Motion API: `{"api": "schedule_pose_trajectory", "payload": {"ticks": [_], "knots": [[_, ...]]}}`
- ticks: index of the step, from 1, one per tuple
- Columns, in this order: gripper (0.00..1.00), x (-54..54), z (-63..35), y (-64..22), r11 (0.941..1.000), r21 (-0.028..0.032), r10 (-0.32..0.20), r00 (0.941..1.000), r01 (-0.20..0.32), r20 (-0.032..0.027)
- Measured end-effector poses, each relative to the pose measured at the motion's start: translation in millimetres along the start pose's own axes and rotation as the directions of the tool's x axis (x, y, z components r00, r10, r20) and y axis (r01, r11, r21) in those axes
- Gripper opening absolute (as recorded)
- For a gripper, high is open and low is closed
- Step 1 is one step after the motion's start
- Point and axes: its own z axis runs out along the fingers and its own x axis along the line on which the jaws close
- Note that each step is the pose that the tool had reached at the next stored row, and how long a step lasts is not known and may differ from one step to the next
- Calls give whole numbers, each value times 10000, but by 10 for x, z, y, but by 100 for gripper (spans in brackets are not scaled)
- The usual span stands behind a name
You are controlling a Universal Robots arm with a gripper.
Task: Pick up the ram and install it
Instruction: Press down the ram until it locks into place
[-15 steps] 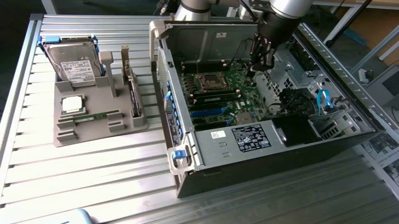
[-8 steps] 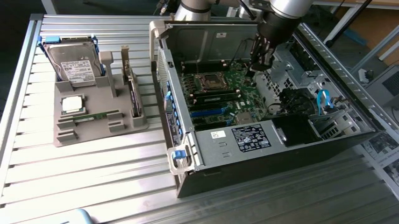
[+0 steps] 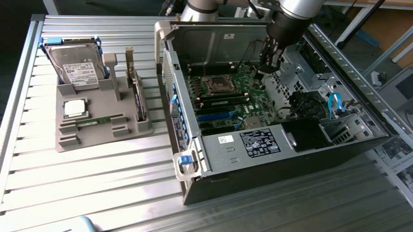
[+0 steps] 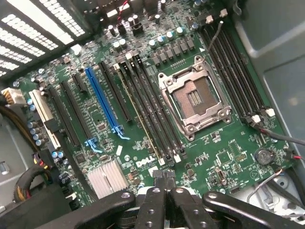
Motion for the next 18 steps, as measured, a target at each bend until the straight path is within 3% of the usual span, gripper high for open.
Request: {"api": "schedule_pose_trajectory", "payload": {"ticks": [9, 18], "knots": [[11, 0, 0, 0, 9976, -26, 697, 9976, -697, 17], [11, 0, 0, 0, 9903, -53, 1385, 9904, -1385, 33]]}}
